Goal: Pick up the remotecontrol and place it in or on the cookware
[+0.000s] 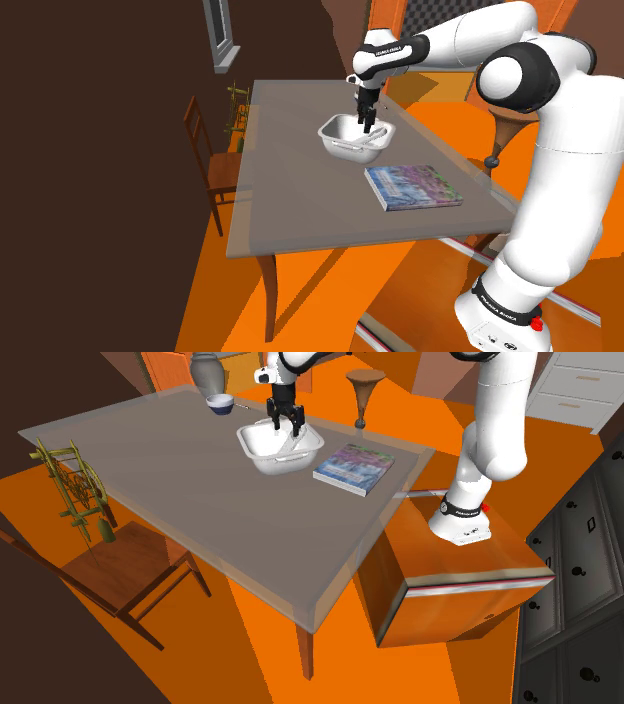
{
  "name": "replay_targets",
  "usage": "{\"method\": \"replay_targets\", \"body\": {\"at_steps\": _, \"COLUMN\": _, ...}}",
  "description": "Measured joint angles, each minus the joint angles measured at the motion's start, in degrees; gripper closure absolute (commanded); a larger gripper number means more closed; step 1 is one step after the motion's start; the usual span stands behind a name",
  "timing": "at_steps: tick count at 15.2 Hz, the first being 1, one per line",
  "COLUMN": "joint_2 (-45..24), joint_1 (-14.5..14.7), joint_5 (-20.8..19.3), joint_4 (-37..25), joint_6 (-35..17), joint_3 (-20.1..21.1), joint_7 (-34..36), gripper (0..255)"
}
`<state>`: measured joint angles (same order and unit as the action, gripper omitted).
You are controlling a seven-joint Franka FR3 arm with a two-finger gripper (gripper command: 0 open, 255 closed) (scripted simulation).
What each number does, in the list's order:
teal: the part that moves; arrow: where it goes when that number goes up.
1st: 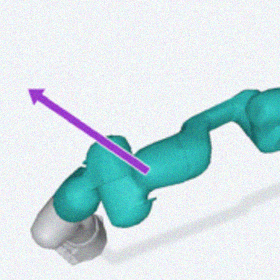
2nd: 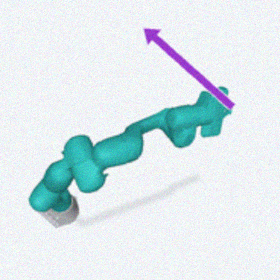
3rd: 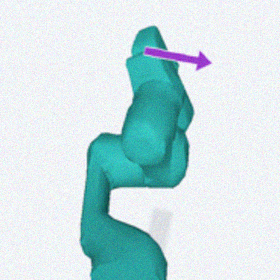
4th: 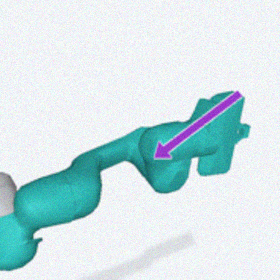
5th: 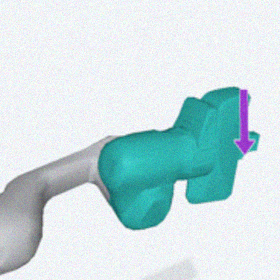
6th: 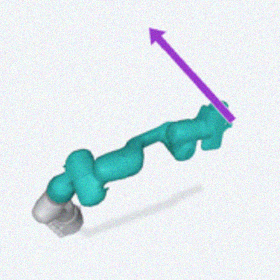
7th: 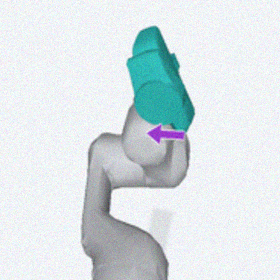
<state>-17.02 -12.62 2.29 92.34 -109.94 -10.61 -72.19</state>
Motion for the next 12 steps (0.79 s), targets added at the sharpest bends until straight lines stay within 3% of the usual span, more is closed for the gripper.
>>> {"method": "replay_targets", "body": {"at_steps": 4, "joint_2": 0.0, "joint_1": 0.0, "joint_5": 0.0, "joint_4": 0.0, "joint_6": 0.0, "joint_3": 0.0, "joint_7": 0.0, "gripper": 0}}
{"method": "replay_targets", "body": {"at_steps": 8, "joint_2": 0.7, "joint_1": 0.2, "joint_5": -0.2, "joint_4": -4.8, "joint_6": 5.5, "joint_3": 0.1, "joint_7": 0.5, "gripper": 0}}
{"method": "replay_targets", "body": {"at_steps": 12, "joint_2": 0.7, "joint_1": 0.0, "joint_5": -0.2, "joint_4": -6.2, "joint_6": 6.9, "joint_3": -0.1, "joint_7": 0.2, "gripper": 0}}
